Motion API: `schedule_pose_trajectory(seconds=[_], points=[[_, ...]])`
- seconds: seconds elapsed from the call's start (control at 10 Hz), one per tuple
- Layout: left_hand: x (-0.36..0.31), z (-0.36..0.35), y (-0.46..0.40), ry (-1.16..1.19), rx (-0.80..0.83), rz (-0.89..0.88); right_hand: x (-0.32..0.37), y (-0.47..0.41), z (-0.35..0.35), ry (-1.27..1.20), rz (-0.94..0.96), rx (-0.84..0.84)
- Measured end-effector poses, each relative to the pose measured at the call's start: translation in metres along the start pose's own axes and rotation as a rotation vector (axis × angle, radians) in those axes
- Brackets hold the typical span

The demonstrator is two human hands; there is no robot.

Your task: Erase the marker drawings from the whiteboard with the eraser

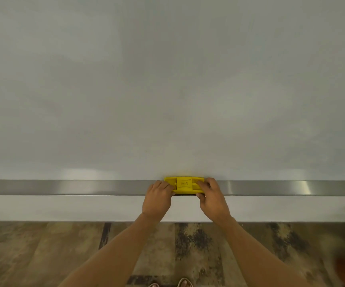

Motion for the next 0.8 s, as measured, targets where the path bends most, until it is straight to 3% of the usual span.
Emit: schedule_pose_trajectory(seconds=[0.2, 0.4, 0.6, 0.8], points=[[0.009, -0.022, -0.002, -0.040, 0.102, 0.009, 0.003, 0.004, 0.001, 0.076, 0.012, -0.032], [0.015, -0.020, 0.008, 0.030, 0.174, 0.049, 0.021, 0.021, 0.020, 0.279, 0.040, -0.166], [0.029, 0.010, 0.039, 0.057, 0.054, 0.139, 0.016, 0.043, 0.031, 0.284, -0.115, -0.143], [0.014, 0.031, 0.060, 0.041, 0.038, 0.129, 0.022, 0.062, 0.051, 0.286, -0.109, -0.204]])
Point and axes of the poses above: each hand's wrist, its own y-axis away from the middle knuckle, its own z-axis out of the back of the hand, x = y × z, the point moved 9 cm from there along -y, towards the middle knuckle, and after that the axes turned 6 degrees about -z, right-handed, at the moved point
